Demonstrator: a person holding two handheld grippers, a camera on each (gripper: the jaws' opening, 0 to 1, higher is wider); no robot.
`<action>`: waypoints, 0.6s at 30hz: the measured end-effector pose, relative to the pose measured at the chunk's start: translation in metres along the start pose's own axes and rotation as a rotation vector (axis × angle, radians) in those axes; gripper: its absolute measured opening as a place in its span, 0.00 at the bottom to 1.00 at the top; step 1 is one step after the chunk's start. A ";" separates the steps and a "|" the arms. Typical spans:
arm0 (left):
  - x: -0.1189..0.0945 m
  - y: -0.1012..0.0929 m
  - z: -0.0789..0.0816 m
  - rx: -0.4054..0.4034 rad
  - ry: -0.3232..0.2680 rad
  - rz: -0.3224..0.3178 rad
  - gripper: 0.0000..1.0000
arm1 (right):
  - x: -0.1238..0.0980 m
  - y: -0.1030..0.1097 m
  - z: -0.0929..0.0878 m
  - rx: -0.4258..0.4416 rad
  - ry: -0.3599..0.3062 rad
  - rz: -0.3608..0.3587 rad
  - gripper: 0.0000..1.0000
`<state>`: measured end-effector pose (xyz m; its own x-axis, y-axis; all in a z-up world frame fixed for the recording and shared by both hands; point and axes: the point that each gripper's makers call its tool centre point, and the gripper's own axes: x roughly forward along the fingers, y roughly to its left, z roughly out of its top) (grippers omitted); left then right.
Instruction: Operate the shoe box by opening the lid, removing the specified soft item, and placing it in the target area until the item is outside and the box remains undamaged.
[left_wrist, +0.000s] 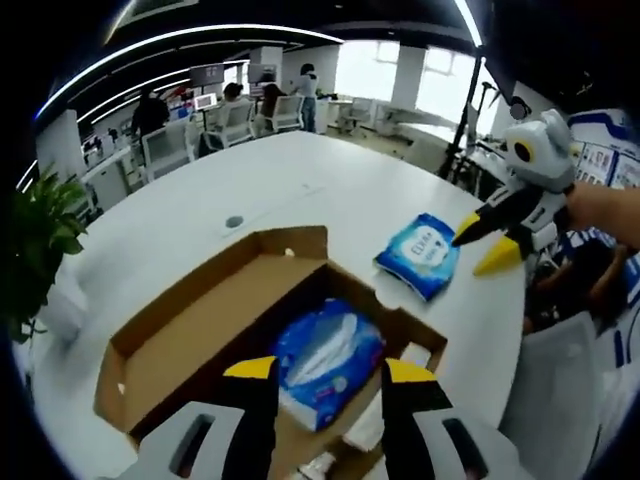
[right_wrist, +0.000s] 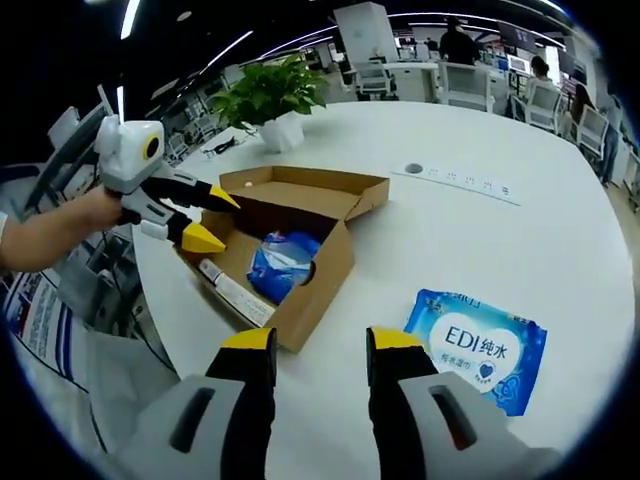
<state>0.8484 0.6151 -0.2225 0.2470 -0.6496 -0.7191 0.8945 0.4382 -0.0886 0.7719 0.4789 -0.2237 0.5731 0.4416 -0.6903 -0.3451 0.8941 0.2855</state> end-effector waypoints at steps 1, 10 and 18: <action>0.000 0.001 -0.001 0.009 -0.002 0.000 0.41 | 0.001 0.002 0.001 0.004 -0.001 0.004 0.32; 0.005 0.015 -0.005 0.000 -0.012 -0.047 0.39 | 0.016 0.029 0.010 -0.038 0.005 0.064 0.28; 0.022 0.019 -0.009 0.018 -0.008 -0.072 0.36 | 0.028 0.044 0.018 -0.049 -0.001 0.085 0.24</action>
<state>0.8674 0.6147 -0.2456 0.1846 -0.6842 -0.7055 0.9168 0.3785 -0.1272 0.7859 0.5315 -0.2184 0.5408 0.5155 -0.6647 -0.4279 0.8489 0.3102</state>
